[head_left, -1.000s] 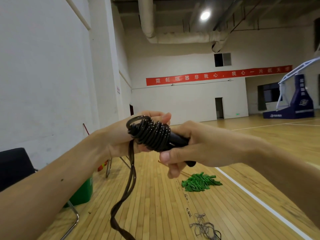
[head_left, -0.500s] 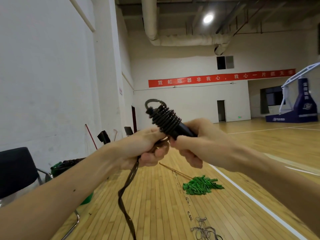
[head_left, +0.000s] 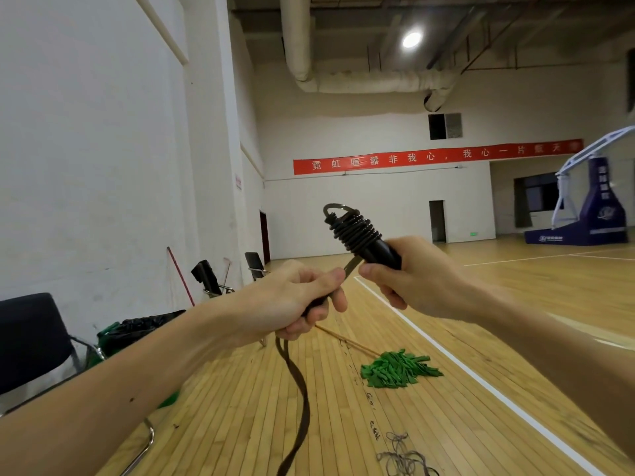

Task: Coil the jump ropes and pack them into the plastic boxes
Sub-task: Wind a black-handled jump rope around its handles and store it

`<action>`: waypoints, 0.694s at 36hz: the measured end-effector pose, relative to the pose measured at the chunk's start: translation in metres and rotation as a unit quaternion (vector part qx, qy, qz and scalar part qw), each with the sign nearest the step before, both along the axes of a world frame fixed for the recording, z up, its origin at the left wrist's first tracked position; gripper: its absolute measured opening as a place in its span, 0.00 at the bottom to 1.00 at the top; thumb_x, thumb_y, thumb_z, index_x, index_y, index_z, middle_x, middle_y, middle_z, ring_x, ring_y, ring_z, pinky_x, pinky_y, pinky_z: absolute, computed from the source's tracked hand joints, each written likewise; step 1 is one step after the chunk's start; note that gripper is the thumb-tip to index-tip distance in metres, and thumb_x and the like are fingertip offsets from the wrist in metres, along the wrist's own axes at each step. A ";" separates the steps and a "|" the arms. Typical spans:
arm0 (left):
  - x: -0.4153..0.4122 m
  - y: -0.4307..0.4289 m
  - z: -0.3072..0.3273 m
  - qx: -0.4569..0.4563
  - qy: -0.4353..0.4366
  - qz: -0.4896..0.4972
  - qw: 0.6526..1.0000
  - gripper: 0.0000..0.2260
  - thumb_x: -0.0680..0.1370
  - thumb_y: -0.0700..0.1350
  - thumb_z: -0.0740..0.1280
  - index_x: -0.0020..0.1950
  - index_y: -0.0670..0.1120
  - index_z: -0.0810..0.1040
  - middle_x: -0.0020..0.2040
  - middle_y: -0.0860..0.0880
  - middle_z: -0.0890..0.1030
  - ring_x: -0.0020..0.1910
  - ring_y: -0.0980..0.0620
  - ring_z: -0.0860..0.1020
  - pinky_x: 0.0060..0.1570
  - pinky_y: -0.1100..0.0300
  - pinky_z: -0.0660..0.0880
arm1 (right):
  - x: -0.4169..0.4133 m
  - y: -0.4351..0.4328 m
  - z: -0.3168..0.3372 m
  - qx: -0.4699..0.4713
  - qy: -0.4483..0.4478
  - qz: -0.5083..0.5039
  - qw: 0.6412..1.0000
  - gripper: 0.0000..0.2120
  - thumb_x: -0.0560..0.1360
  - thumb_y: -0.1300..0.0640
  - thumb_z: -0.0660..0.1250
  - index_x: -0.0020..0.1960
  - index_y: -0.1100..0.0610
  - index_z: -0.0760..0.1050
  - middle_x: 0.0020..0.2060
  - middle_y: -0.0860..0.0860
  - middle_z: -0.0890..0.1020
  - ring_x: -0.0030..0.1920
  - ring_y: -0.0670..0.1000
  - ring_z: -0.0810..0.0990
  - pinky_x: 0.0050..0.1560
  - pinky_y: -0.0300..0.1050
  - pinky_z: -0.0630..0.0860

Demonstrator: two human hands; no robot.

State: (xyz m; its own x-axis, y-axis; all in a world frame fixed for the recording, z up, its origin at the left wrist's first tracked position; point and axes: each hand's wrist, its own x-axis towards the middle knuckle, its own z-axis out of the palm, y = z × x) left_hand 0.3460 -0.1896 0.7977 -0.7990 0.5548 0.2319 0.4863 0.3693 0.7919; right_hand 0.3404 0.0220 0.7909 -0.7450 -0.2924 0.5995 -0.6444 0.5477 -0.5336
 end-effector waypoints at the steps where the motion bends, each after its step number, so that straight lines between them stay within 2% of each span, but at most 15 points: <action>1: 0.001 0.001 0.000 -0.012 0.009 0.008 1.000 0.20 0.81 0.57 0.60 0.50 0.41 0.80 0.30 0.50 0.70 0.24 0.56 0.64 0.22 0.65 0.62 | -0.003 0.001 0.000 0.000 0.001 -0.007 1.000 0.08 0.81 0.56 0.66 0.46 0.59 0.75 0.26 0.48 0.77 0.25 0.43 0.75 0.31 0.39 0.73; 4: 0.000 0.002 -0.002 -0.083 0.071 0.044 0.993 0.16 0.81 0.56 0.63 0.50 0.44 0.81 0.29 0.52 0.72 0.24 0.57 0.68 0.26 0.66 0.67 | -0.010 0.005 -0.002 -0.001 -0.008 -0.024 1.000 0.08 0.81 0.56 0.67 0.48 0.61 0.76 0.29 0.50 0.79 0.26 0.45 0.77 0.32 0.42 0.77; 6: -0.002 0.001 -0.005 -0.145 0.152 0.068 0.975 0.12 0.81 0.54 0.65 0.47 0.48 0.80 0.29 0.53 0.75 0.25 0.57 0.71 0.30 0.62 0.71 | -0.013 0.005 -0.003 0.001 -0.016 -0.038 0.999 0.08 0.81 0.56 0.68 0.48 0.61 0.77 0.30 0.51 0.81 0.27 0.45 0.78 0.32 0.42 0.77; 9: -0.007 0.001 -0.009 -0.233 0.290 0.129 0.919 0.10 0.82 0.53 0.64 0.42 0.52 0.77 0.34 0.51 0.79 0.31 0.52 0.77 0.36 0.53 0.78 | -0.016 0.004 -0.007 0.005 -0.039 -0.049 0.998 0.07 0.81 0.56 0.67 0.48 0.61 0.77 0.31 0.52 0.83 0.27 0.46 0.79 0.30 0.41 0.78; 10: -0.007 0.001 -0.010 -0.258 0.326 0.144 0.898 0.11 0.82 0.54 0.63 0.42 0.52 0.77 0.35 0.51 0.78 0.33 0.52 0.78 0.38 0.52 0.78 | -0.017 0.003 -0.007 0.016 -0.052 -0.052 0.997 0.07 0.81 0.56 0.67 0.48 0.60 0.77 0.31 0.52 0.83 0.27 0.46 0.79 0.29 0.40 0.77; 13: -0.001 0.003 -0.009 -0.342 0.439 0.160 0.815 0.12 0.83 0.55 0.60 0.50 0.50 0.79 0.39 0.55 0.77 0.37 0.57 0.76 0.39 0.63 0.71 | -0.016 -0.001 -0.007 0.069 -0.126 -0.060 0.988 0.08 0.82 0.55 0.66 0.48 0.60 0.76 0.30 0.51 0.83 0.26 0.46 0.78 0.29 0.38 0.75; 16: 0.010 0.003 0.001 -0.376 0.504 0.124 0.768 0.13 0.83 0.55 0.59 0.59 0.51 0.78 0.48 0.56 0.79 0.44 0.58 0.77 0.45 0.66 0.70 | -0.009 -0.002 -0.003 0.133 -0.191 -0.054 0.971 0.09 0.82 0.55 0.67 0.48 0.60 0.76 0.29 0.50 0.81 0.26 0.47 0.77 0.30 0.40 0.76; 18: 0.015 0.002 0.011 -0.384 0.520 0.096 0.757 0.13 0.83 0.54 0.60 0.61 0.51 0.79 0.50 0.57 0.78 0.45 0.59 0.75 0.44 0.69 0.69 | -0.002 -0.005 -0.001 0.167 -0.203 -0.049 0.964 0.09 0.82 0.54 0.67 0.47 0.60 0.75 0.28 0.50 0.79 0.25 0.47 0.76 0.29 0.40 0.75; 22: 0.015 -0.003 0.029 -0.369 0.554 0.063 0.743 0.09 0.81 0.51 0.64 0.54 0.51 0.83 0.45 0.58 0.73 0.39 0.59 0.73 0.35 0.69 0.65 | 0.012 -0.013 0.002 0.220 -0.181 -0.038 0.958 0.12 0.82 0.53 0.66 0.43 0.59 0.75 0.28 0.49 0.77 0.23 0.45 0.74 0.29 0.38 0.73; 25: 0.016 -0.004 0.037 -0.356 0.528 0.049 0.770 0.06 0.81 0.50 0.65 0.51 0.53 0.82 0.44 0.60 0.72 0.40 0.60 0.73 0.36 0.69 0.64 | 0.023 -0.017 0.007 0.239 -0.176 -0.017 0.955 0.12 0.82 0.53 0.66 0.41 0.56 0.74 0.27 0.47 0.76 0.22 0.45 0.72 0.27 0.37 0.71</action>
